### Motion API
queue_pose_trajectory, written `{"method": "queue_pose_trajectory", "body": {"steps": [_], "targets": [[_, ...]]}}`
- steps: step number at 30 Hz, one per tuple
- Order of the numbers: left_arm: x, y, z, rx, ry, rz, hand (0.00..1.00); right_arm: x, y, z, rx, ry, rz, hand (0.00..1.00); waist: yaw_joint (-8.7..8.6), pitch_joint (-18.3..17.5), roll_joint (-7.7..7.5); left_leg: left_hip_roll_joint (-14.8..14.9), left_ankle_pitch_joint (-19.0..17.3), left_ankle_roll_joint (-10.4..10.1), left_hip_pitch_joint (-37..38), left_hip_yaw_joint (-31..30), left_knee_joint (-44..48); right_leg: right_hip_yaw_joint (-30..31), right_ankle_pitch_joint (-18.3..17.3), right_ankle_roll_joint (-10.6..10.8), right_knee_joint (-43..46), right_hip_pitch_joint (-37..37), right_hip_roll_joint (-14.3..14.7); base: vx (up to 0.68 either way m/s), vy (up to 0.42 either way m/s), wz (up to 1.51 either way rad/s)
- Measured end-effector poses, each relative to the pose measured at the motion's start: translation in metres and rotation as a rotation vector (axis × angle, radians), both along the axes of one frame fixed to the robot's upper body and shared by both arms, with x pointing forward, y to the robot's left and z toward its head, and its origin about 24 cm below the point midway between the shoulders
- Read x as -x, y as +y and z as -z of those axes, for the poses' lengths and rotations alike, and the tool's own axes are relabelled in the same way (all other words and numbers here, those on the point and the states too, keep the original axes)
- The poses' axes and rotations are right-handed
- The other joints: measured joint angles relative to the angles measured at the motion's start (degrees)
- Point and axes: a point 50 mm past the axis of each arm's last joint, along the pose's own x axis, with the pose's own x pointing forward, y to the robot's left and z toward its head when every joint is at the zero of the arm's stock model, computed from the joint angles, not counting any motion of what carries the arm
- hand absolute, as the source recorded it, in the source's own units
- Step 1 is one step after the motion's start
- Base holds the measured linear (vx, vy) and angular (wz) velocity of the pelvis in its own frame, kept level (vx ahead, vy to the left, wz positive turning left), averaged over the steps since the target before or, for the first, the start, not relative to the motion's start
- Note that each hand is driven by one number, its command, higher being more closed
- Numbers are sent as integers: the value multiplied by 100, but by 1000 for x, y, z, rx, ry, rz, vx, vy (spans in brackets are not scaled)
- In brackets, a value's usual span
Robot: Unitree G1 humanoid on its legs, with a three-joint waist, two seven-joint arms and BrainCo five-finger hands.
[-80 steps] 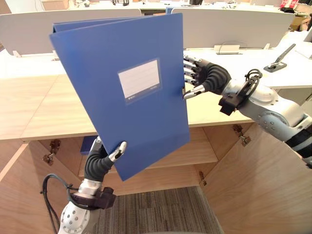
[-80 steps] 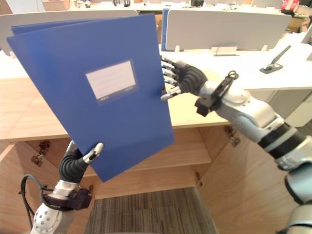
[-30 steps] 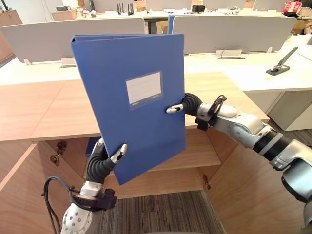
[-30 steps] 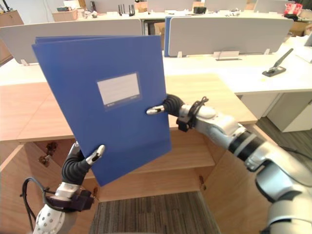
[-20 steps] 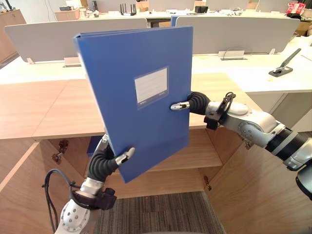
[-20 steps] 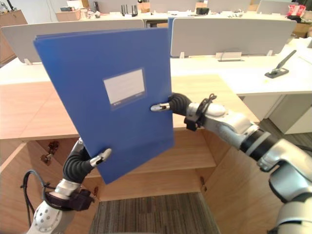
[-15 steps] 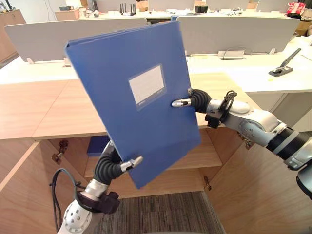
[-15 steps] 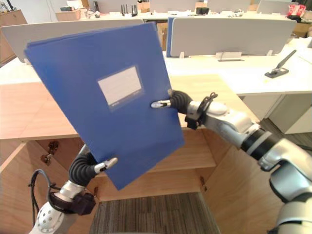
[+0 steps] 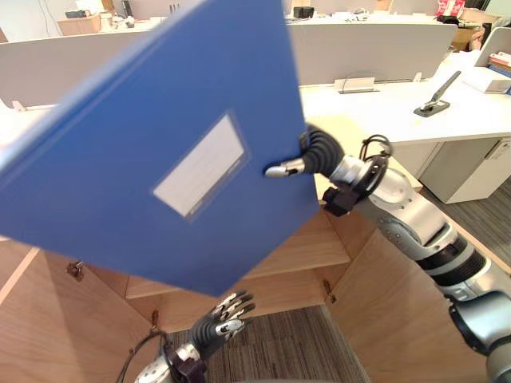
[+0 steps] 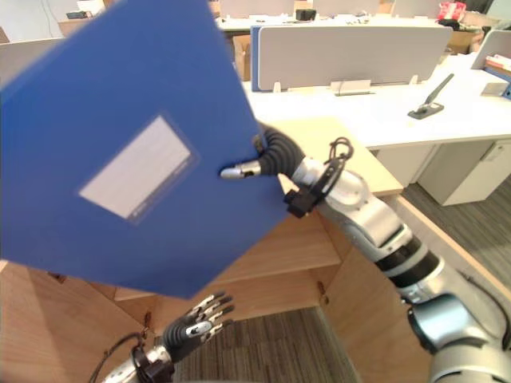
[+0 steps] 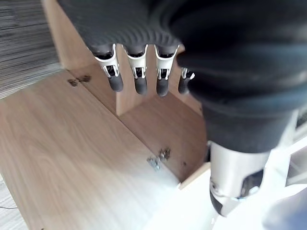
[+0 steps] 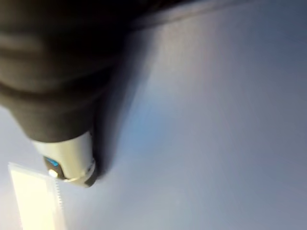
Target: Walk over to the cabinet, pick up the folder, carry it to the office cabinet, place the folder inside the office cabinet, then close the office cabinet door
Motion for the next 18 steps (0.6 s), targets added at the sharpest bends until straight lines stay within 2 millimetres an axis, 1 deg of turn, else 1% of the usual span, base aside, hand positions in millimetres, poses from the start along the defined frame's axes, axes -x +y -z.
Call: {"method": "queue_pose_trajectory", "body": {"steps": [2, 4, 6, 8, 11, 13, 14, 16, 18], "targets": [[0, -7, 15, 81, 87, -128, 0, 6, -11, -11, -113, -150, 135, 100, -14, 17, -7, -10, 0, 2, 1, 9, -8, 11, 0, 0, 0, -7, -7, 0, 10, -2], [-2, -15, 21, 147, 128, -209, 0, 8, -15, -11, -165, -192, 203, 100, -26, 37, -12, -8, -1, 4, 1, 10, -8, 13, 0, 0, 0, -8, -4, 0, 0, 0], [-4, -19, 24, 183, 145, -271, 0, 12, -19, -6, -166, -219, 260, 100, -22, 64, -18, 3, -1, 4, 1, 8, -7, 13, 0, 0, -1, -7, 9, 0, 0, 0], [-6, -15, 28, 177, 156, -351, 0, 17, -18, -1, -130, -259, 298, 100, -26, 126, -4, 10, -1, 5, 2, 5, -3, 13, 0, 0, -2, -3, 16, 0, 0, 0], [-5, 0, 38, 114, 188, -461, 0, 25, -15, 9, -71, -323, 359, 100, -37, 175, -7, 19, -2, 7, 1, 0, -1, 13, 0, 0, -4, 0, 27, 0, 0, 0], [-3, 8, 42, 90, 211, -526, 0, 29, -15, 8, -55, -401, 423, 100, -45, 185, -13, 15, -4, 11, -1, -5, -1, 12, 0, 0, -7, 1, 23, 0, 0, 0], [-3, 13, 42, 80, 212, -565, 0, 33, -18, 6, -68, -458, 472, 100, -26, 202, -38, 14, -8, 16, -1, -16, 4, 6, 0, 1, -7, 10, 20, 0, 0, 0], [-2, 17, 42, 77, 210, -603, 0, 37, -17, 5, -79, -496, 490, 100, -36, 211, -50, 8, -14, 26, -6, -18, 19, 5, -1, 1, -7, 11, 13, 0, 0, 0], [-2, 22, 42, 67, 206, -642, 0, 45, -14, 8, -69, -535, 474, 100, -30, 219, -62, 3, -20, 35, -6, -22, 31, 3, -1, 2, -7, 20, 5, 0, 0, 0]]}}
